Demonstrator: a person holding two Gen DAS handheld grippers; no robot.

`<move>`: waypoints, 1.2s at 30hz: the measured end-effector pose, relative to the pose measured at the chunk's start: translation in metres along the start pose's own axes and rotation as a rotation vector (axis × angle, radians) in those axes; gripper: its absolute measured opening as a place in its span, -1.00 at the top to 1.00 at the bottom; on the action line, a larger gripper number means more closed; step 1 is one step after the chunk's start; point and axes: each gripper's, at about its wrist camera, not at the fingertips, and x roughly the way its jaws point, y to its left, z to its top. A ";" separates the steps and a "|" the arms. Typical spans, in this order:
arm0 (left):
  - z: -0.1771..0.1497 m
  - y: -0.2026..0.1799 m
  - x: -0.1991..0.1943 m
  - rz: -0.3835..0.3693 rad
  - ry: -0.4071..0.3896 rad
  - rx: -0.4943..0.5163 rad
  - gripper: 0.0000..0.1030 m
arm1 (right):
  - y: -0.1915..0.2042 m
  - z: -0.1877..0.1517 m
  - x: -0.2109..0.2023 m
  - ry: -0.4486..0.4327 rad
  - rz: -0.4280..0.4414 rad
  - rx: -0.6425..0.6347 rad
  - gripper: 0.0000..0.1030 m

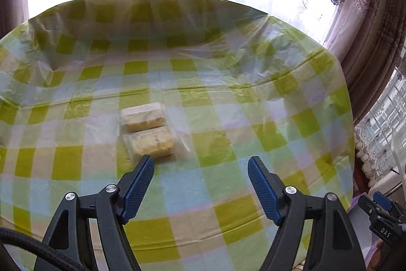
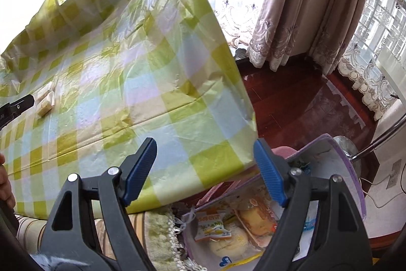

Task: Organize snacks
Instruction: 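Move both open tools back over the two white bread bars, then grasp one white bread bar with the left tool while the right tool grasps the other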

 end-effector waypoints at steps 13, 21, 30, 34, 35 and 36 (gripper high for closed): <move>0.024 0.036 0.046 0.004 0.010 0.202 -0.46 | 0.050 0.013 0.012 0.001 -0.011 -0.097 -0.57; 0.025 0.035 0.086 -0.024 0.088 0.325 -0.45 | 0.063 0.017 0.021 0.012 -0.009 -0.119 -0.57; 0.016 0.027 0.086 -0.090 0.134 0.411 -0.08 | 0.103 0.020 0.045 0.080 0.085 -0.185 -0.57; 0.008 0.027 0.086 -0.072 0.158 0.453 0.25 | 0.124 0.018 0.052 0.099 0.122 -0.230 -0.57; 0.007 0.027 0.084 -0.072 0.158 0.455 0.26 | 0.128 0.018 0.053 0.105 0.134 -0.239 -0.57; 0.006 0.027 0.084 -0.074 0.158 0.453 0.26 | 0.133 0.018 0.054 0.112 0.145 -0.246 -0.57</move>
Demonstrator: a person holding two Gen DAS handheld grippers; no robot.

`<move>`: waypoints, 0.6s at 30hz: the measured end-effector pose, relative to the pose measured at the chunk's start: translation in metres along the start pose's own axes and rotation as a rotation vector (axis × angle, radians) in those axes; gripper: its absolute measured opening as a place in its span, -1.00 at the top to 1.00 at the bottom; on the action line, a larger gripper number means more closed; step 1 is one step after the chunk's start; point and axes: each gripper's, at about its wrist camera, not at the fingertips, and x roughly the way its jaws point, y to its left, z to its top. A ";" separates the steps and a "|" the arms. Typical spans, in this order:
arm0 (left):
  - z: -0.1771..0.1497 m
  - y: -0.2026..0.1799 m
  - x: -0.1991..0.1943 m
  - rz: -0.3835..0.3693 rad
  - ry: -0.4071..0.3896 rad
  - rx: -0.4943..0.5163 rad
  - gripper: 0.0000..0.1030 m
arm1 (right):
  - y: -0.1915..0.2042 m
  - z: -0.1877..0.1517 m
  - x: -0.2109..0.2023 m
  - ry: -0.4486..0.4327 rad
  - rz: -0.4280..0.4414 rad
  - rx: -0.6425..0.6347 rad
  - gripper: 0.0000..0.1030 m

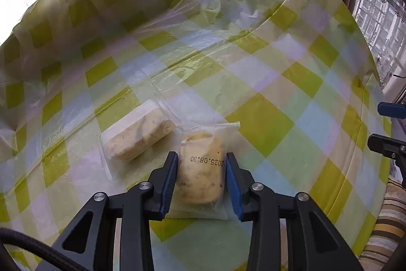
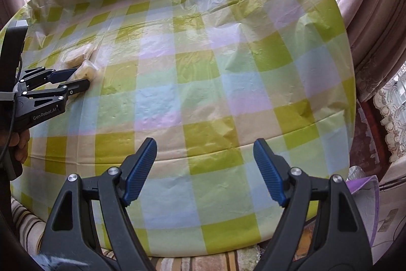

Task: Organize snacks
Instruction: 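Grasp one white bread bar with the left tool while the right tool grasps the other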

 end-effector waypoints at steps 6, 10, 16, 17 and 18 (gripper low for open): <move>-0.007 0.002 -0.007 -0.006 0.005 -0.036 0.28 | 0.019 0.006 0.006 0.003 0.028 -0.034 -0.57; -0.022 0.006 -0.017 0.022 0.014 -0.087 0.29 | 0.033 0.011 0.011 0.015 0.057 -0.063 -0.57; -0.048 0.024 -0.035 0.082 0.028 -0.224 0.30 | 0.064 0.012 0.020 0.030 0.093 -0.136 -0.57; -0.052 0.027 -0.038 0.094 0.030 -0.250 0.30 | 0.069 0.013 0.022 0.034 0.096 -0.148 -0.57; -0.057 0.030 -0.041 0.103 0.031 -0.275 0.30 | 0.075 0.013 0.024 0.037 0.097 -0.162 -0.57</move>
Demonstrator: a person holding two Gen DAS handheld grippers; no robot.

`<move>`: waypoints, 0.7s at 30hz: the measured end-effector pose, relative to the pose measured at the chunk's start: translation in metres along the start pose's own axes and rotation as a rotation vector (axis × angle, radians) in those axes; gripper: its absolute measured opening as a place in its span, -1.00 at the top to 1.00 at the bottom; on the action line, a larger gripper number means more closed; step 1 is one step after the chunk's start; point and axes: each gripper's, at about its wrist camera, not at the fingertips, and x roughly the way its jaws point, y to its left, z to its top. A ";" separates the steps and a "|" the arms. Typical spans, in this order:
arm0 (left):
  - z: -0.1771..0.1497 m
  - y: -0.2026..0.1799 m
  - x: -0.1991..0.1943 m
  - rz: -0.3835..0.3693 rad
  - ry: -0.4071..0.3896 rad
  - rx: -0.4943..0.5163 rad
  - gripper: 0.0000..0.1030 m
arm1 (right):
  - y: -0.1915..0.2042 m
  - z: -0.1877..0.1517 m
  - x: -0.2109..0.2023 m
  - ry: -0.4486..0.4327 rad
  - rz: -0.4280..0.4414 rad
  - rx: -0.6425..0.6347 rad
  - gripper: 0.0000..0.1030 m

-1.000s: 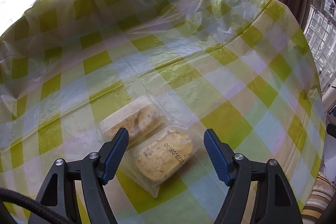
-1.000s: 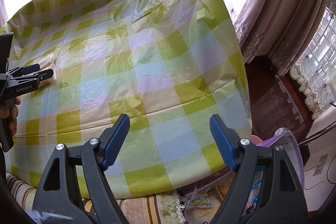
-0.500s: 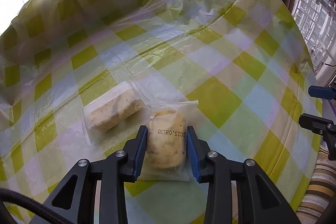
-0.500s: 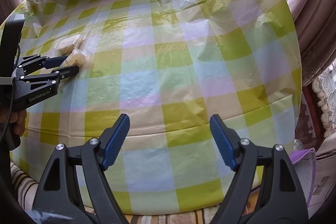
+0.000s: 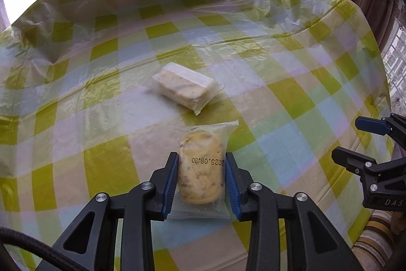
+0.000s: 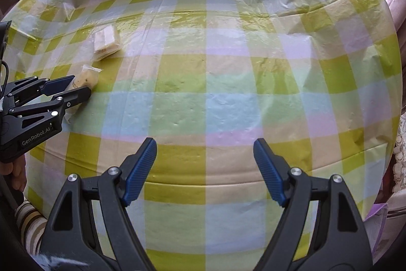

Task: Organize snacks
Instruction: 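Grasp one white bread bar with the left tool while the right tool grasps the other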

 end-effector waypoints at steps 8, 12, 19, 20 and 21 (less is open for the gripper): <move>-0.020 0.031 -0.016 0.053 -0.005 -0.142 0.30 | 0.036 0.008 0.012 0.009 -0.037 -0.113 -0.57; -0.026 0.045 -0.019 0.091 -0.016 -0.193 0.30 | 0.049 0.012 0.018 0.009 -0.060 -0.152 -0.57; -0.031 0.064 -0.021 0.112 -0.043 -0.277 0.30 | 0.073 0.024 0.023 -0.014 -0.060 -0.197 -0.57; -0.032 0.067 -0.021 0.114 -0.048 -0.289 0.30 | 0.077 0.027 0.025 -0.024 -0.051 -0.204 -0.57; -0.033 0.069 -0.021 0.113 -0.052 -0.302 0.30 | 0.081 0.030 0.026 -0.032 -0.042 -0.209 -0.57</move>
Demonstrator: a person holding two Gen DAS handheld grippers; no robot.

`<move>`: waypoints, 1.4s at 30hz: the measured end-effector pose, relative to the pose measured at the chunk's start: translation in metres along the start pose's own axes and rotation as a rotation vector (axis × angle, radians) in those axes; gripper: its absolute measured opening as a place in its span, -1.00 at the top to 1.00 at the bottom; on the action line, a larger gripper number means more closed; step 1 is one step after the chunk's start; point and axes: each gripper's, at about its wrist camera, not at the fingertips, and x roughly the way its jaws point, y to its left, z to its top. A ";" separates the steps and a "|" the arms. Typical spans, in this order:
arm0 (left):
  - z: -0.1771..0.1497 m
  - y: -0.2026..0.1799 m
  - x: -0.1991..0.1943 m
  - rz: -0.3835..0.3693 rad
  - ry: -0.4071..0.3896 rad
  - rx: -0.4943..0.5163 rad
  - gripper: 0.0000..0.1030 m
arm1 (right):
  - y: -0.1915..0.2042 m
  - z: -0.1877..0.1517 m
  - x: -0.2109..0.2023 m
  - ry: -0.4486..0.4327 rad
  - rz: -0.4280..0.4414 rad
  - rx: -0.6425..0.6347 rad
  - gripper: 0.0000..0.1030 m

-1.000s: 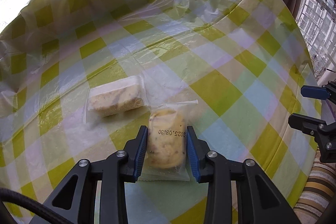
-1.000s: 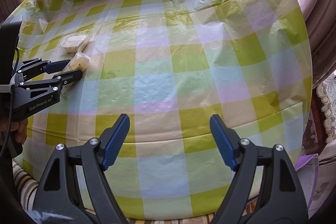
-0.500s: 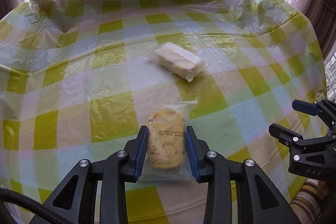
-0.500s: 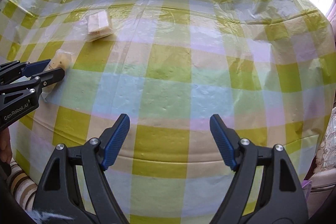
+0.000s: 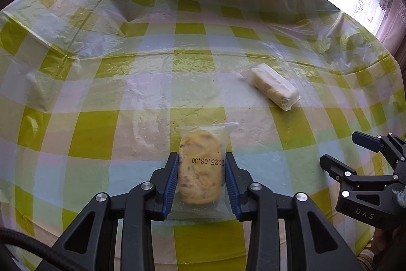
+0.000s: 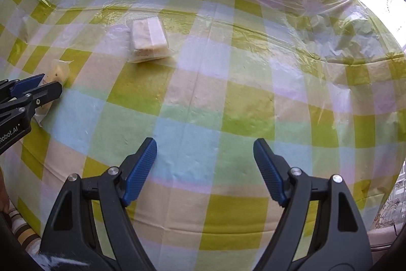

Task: Organize snacks
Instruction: 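Grasp one white bread bar with the left tool while the right tool grasps the other, then carry both white bread bars over the white box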

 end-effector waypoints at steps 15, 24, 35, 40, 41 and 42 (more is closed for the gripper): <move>-0.001 0.012 -0.001 -0.015 -0.026 -0.068 0.30 | 0.033 0.075 0.028 -0.117 0.128 0.003 -0.45; -0.001 0.011 -0.001 -0.013 -0.030 -0.073 0.30 | 0.045 0.091 0.042 -0.108 0.166 -0.007 0.15; 0.000 0.008 -0.004 -0.024 -0.033 -0.069 0.30 | 0.034 0.074 0.026 -0.101 0.118 0.013 0.27; 0.001 -0.006 -0.013 -0.059 -0.043 -0.052 0.31 | 0.015 0.056 0.007 -0.088 0.073 0.050 0.27; 0.001 -0.010 -0.015 -0.069 -0.045 -0.047 0.31 | 0.011 0.051 0.002 -0.086 0.068 0.059 0.27; 0.001 -0.014 -0.017 -0.078 -0.047 -0.041 0.30 | 0.007 0.047 -0.003 -0.084 0.061 0.068 0.27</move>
